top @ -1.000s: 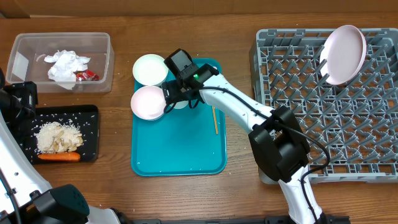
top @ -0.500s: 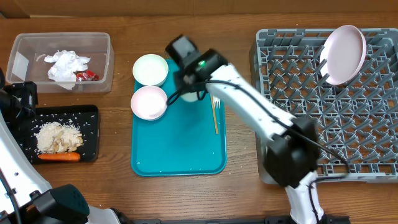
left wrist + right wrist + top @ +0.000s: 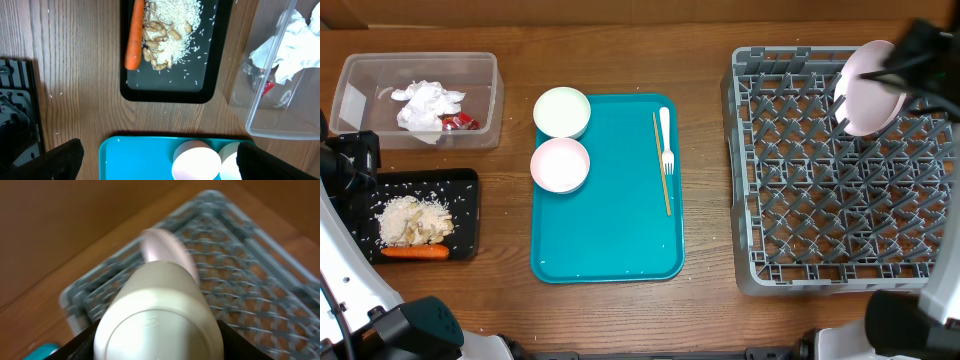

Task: Sort waste into correct bins and load items into the dishwasher rack
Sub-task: 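Set the white cup down in the rack's right side and release, then reach the right gripper to the pink bowl on the teal tray, then grasp the pink bowl rim with the right gripper and lift, then carry the pink bowl right over the dish rack, then lower the pink bowl tilted into the rack and open the gripper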

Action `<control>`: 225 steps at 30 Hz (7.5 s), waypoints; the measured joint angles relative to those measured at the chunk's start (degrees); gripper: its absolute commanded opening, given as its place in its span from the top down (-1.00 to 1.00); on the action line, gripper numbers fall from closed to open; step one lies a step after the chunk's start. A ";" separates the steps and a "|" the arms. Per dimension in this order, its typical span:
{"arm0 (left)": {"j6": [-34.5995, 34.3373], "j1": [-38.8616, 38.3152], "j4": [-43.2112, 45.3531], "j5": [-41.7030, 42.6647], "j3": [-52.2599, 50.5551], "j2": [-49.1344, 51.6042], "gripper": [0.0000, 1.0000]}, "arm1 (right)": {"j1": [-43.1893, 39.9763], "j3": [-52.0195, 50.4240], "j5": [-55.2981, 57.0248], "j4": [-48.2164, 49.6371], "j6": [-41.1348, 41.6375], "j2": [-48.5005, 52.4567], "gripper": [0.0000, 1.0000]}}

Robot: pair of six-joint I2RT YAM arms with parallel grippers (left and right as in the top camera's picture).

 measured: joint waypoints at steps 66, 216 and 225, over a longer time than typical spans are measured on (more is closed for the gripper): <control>0.00 0.00 0.02 0.00 0.00 0.04 -1.00 | 58.34 -13.68 -19.45 26.14 5.81 34.56 -0.10; 0.00 0.00 0.00 0.00 0.00 0.04 -1.00 | -10.60 -47.80 -74.07 56.63 6.64 9.94 0.80; 0.00 0.00 0.02 0.00 0.00 0.04 -1.00 | -14.64 -39.76 -59.58 32.85 5.35 8.81 0.42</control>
